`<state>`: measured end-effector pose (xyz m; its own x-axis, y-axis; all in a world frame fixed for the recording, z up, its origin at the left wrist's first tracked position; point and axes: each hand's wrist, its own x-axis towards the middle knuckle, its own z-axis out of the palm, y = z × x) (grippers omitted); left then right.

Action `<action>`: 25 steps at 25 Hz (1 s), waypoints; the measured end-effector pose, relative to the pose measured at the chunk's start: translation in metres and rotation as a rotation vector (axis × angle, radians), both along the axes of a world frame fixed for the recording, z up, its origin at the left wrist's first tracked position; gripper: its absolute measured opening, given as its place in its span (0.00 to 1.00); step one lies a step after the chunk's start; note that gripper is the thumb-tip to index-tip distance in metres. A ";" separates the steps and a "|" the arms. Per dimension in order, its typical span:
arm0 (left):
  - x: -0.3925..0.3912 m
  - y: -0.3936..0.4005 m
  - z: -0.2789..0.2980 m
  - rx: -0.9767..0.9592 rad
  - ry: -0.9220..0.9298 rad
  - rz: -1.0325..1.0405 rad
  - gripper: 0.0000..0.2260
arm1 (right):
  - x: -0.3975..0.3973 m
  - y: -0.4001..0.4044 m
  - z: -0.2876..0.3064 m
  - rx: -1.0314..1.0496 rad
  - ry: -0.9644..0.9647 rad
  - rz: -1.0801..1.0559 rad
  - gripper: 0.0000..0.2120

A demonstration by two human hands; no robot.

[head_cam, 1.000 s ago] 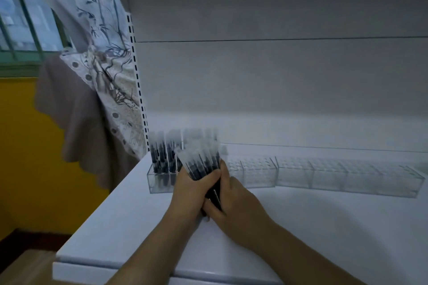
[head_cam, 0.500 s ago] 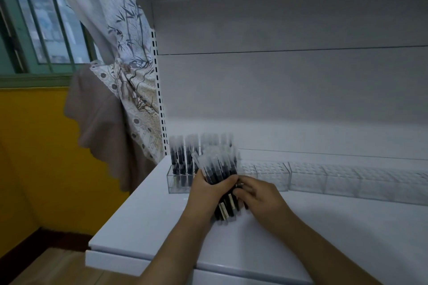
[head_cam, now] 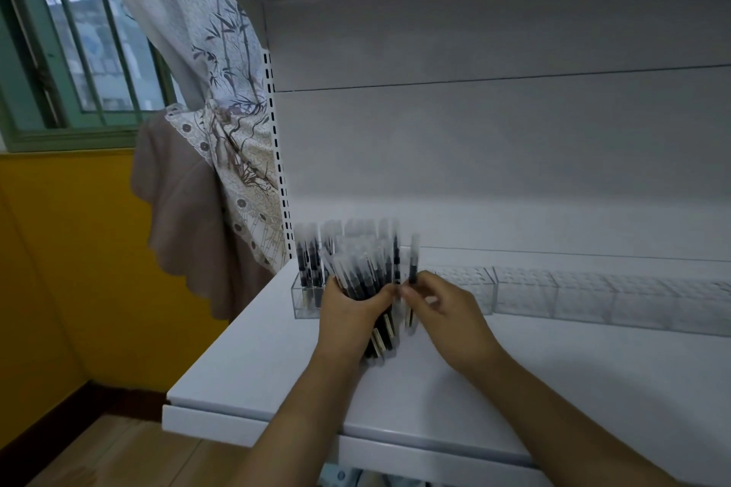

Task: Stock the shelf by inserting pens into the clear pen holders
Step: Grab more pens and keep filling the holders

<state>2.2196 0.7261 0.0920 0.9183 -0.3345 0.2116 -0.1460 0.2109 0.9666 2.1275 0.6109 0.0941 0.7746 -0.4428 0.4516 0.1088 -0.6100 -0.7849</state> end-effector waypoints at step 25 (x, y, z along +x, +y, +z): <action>0.001 0.001 0.002 -0.050 0.007 0.037 0.20 | 0.053 -0.026 0.029 -0.415 0.212 -0.188 0.08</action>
<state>2.2211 0.7275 0.0939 0.9313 -0.2897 0.2208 -0.1479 0.2531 0.9561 2.1810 0.5851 0.1232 0.7921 -0.4001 0.4609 -0.1685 -0.8692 -0.4648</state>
